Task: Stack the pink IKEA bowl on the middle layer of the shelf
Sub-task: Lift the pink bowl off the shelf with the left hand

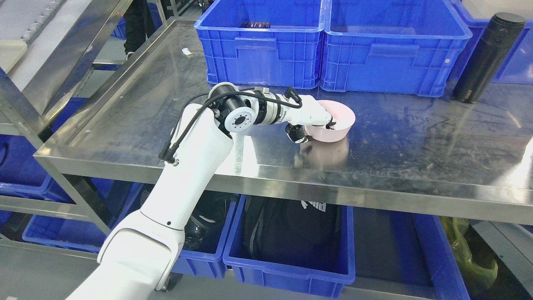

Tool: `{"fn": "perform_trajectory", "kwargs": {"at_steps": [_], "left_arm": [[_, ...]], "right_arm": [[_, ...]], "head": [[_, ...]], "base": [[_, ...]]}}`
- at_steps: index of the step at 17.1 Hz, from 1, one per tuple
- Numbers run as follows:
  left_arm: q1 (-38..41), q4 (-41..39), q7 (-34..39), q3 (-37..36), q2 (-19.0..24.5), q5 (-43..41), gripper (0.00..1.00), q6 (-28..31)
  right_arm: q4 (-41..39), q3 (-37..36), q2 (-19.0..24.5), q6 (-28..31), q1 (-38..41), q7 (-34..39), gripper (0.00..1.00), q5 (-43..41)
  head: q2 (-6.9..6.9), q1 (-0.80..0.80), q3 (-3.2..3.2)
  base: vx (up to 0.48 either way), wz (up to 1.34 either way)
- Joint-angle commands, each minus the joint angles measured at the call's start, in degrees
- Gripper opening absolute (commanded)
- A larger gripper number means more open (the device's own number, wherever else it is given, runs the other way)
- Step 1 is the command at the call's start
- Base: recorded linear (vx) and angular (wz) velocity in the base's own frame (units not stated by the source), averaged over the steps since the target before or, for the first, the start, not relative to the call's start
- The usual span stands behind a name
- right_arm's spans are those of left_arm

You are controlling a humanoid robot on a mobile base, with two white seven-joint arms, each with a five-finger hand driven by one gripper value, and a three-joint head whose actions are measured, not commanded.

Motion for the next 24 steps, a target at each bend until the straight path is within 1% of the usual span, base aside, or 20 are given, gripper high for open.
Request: {"fn": "perform_trajectory", "kwargs": {"at_steps": [1,6,9,10,13,15,20,24], "left_arm": [[-0.69,-2.36,0.42,12.48,0.83,5.97,0.00,-7.28],[-0.69,-5.95,1.73,18.29,0.83,7.29,0.00,-10.19],[-0.60,-8.77,2.87,22.68,0.83,14.05,0.00,-14.42],[-0.34,-9.04,2.79,23.48,0.83,15.37,0.00,-14.42],[2.55,-11.75,2.96,22.79,0.83,17.14,0.00,-14.42],[5.01,-13.87,3.31,20.07,0.83,18.72,0.00,-14.42],[11.69,-14.93,4.80,14.35,0.83,19.78,0.00,-14.42],[12.75,-15.10,5.07,15.14,0.83,19.78,0.00,-14.42]], "right_arm": [[-1.00,0.26,-1.00,-0.04,0.00,0.02,1.00,-0.03],[-1.00,0.18,-1.00,-0.04,0.00,0.02,1.00,0.05],[-1.00,0.18,-1.00,-0.04,0.00,0.02,1.00,0.05],[-1.00,0.26,-1.00,-0.04,0.00,0.02,1.00,0.05],[-1.00,0.26,-1.00,-0.04,0.00,0.02,1.00,0.05],[-1.00,0.26,-1.00,-0.04,0.00,0.02,1.00,-0.03],[-1.00,0.26,-1.00,-0.04,0.00,0.02,1.00,-0.03],[-1.00,0.26,-1.00,-0.04,0.00,0.02,1.00,-0.03]], "head": [[0.00,0.00,0.00],[0.00,0.00,0.00],[0.00,0.00,0.00],[0.00,0.00,0.00],[0.00,0.00,0.00],[0.00,0.00,0.00],[0.00,0.00,0.00],[0.00,0.00,0.00]], "base": [[0.000,-0.02],[0.000,0.00],[0.000,0.00],[0.000,0.00],[0.000,0.00],[0.000,0.00],[-0.006,0.04],[-0.033,0.34]]}}
